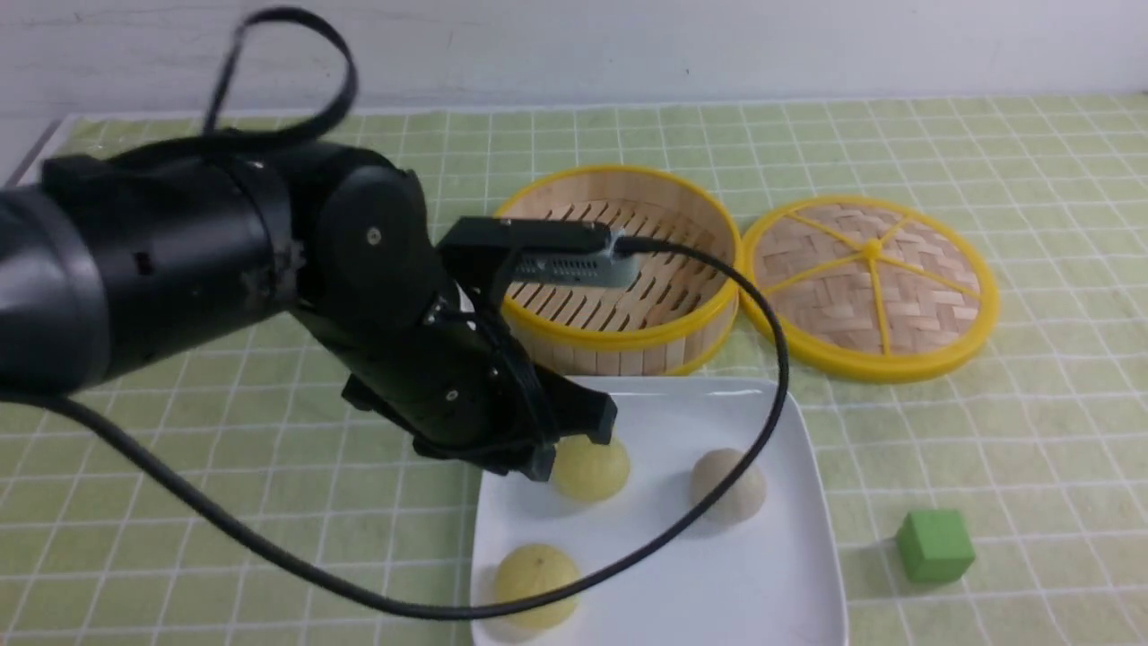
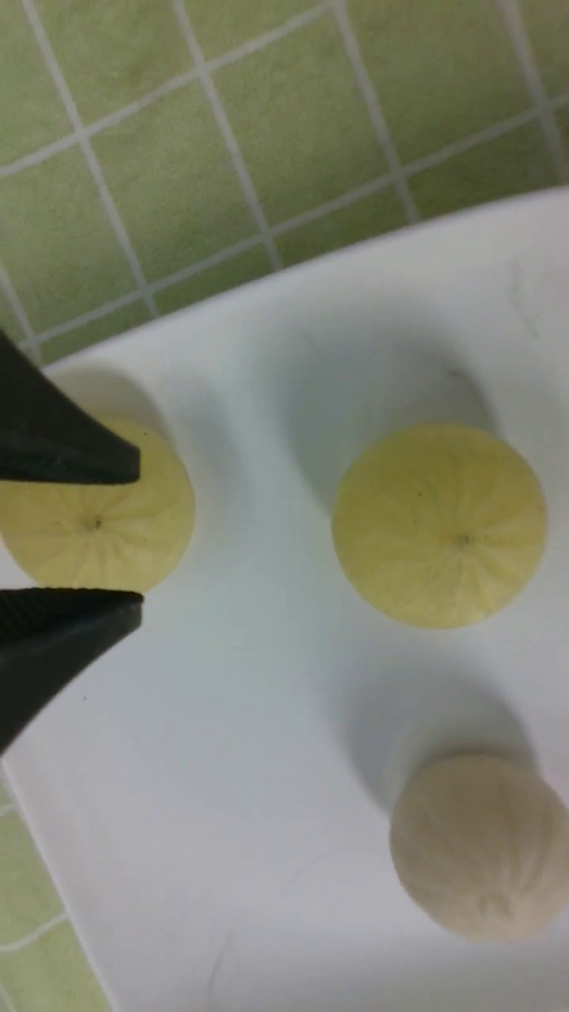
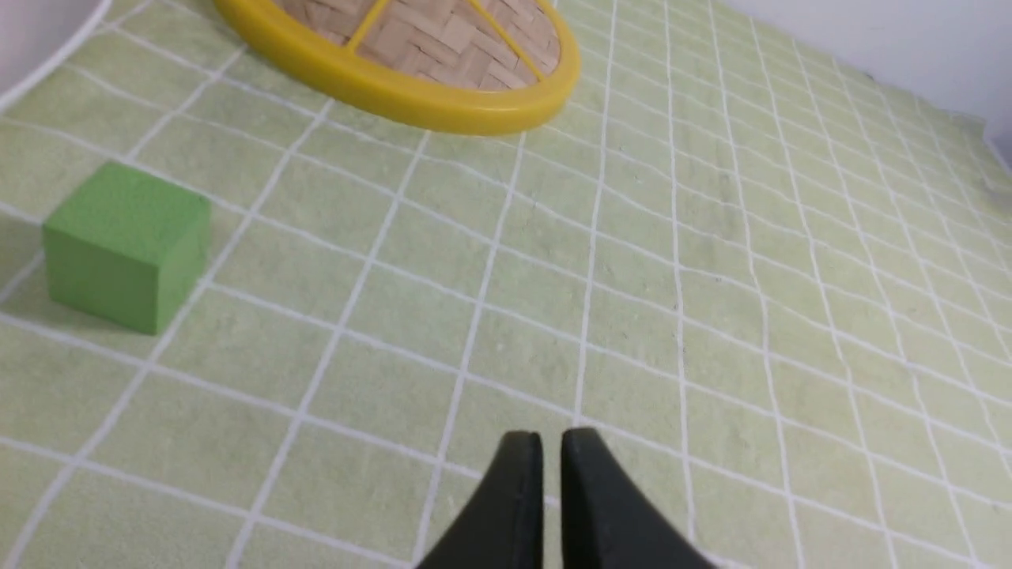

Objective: Put the steamed buns into the plate on the green tablecloth.

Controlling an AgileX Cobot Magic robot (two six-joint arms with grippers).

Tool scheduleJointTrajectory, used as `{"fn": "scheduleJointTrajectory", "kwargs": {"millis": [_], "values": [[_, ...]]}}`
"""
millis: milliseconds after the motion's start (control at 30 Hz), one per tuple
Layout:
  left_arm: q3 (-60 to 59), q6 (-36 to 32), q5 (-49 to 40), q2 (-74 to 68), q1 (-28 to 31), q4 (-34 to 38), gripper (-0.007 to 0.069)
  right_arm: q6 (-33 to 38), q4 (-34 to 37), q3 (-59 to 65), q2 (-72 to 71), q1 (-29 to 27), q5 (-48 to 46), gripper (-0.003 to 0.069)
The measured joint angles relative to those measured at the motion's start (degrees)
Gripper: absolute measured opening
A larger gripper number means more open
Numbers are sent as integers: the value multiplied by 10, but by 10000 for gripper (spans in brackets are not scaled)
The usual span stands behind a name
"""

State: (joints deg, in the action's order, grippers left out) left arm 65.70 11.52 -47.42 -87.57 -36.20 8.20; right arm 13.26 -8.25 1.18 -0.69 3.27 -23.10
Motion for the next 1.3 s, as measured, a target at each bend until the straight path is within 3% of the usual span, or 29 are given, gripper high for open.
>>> {"fn": "scheduleJointTrajectory", "kwargs": {"millis": [267,433,567,700,800,1033,1300], "values": [[2,0,-52,135,0,-28,235,-8,-2,-1,0,0,-3,76],[2,0,-87,214,0,-58,236,-94,-2,0,0,0,10,80],[2,0,-182,291,0,-92,218,-197,-2,2,0,0,10,83],[-41,20,-226,383,0,-112,118,-227,-2,1,0,0,4,89],[-136,43,-155,477,0,-115,18,-229,-2,1,0,0,4,94],[-326,58,110,612,0,-121,2,-230,-2,0,0,0,3,99],[-427,60,156,649,0,-133,2,-232,-2,0,0,0,3,104]]}}
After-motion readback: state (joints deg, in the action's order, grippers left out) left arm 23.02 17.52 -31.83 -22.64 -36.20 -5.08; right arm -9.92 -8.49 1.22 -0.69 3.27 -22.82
